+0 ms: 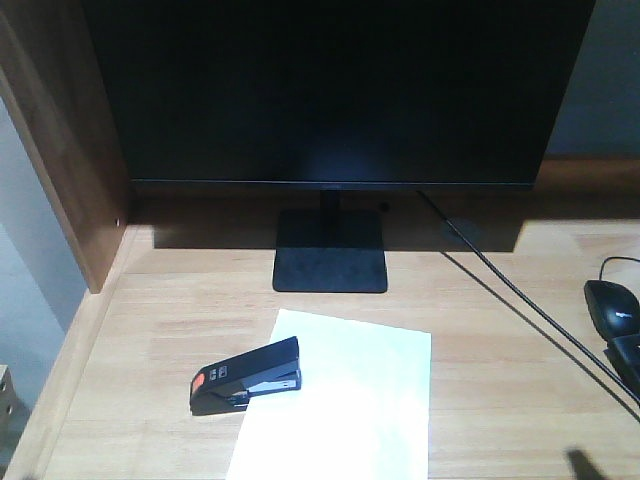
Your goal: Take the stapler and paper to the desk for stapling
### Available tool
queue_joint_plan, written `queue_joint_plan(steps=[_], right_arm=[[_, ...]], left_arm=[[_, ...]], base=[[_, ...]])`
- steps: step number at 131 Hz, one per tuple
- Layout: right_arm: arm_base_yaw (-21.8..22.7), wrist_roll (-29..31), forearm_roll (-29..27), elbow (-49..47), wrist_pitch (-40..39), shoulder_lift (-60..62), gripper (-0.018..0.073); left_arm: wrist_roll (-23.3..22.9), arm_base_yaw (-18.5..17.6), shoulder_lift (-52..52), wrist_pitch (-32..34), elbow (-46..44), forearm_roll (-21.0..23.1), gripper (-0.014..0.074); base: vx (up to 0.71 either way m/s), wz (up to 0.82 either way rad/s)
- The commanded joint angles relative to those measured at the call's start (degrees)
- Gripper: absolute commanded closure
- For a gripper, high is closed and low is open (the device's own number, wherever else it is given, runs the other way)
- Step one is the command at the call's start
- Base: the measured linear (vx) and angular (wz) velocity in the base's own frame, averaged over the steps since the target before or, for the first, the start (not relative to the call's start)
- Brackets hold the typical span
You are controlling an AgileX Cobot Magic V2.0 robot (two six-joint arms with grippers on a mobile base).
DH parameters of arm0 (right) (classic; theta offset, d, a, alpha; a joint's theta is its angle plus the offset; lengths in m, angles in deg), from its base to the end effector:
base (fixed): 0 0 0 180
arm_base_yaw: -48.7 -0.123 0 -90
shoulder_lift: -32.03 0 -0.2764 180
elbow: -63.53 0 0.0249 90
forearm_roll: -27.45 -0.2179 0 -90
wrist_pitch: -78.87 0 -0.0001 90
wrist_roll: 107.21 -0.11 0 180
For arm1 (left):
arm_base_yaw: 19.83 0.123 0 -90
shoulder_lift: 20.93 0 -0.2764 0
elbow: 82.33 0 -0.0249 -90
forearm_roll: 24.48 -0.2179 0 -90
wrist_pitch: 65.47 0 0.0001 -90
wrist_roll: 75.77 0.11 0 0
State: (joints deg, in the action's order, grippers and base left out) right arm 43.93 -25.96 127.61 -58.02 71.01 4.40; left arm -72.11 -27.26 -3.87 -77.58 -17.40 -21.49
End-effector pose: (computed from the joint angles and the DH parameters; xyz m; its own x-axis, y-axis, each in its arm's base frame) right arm 0.0782 0.0213 0.2957 0.0496 -0.0220 -0.9985 -0.2152 0.9760 -0.0322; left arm 0.0571 -0.0087 0.2512 -0.0688 0.0219 -0.9974 0.1410 0.9899 0.0120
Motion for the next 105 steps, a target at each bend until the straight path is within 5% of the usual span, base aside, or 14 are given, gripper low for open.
queue_joint_plan(steps=[1, 43, 105], right_arm=[[0.1, 0.6, 2.8, -1.6, 0.9, -0.5, 0.0561], [0.1, 0.6, 2.8, -1.6, 0.9, -0.5, 0.0561], [0.1, 0.6, 2.8, -1.6, 0.9, -0.5, 0.0561]], left_arm=[[-0.6, 1.5, -3.5, 5.2, 2.1, 1.1, 0.0603], [-1.2, 6.2, -10.7, 9.5, 14.0, 1.1, 0.0603], [-1.2, 6.4, -10.7, 8.5, 14.0, 1.0, 0.0603]], base=[[0.0, 0.0], [0.0, 0.0], [0.0, 0.0]])
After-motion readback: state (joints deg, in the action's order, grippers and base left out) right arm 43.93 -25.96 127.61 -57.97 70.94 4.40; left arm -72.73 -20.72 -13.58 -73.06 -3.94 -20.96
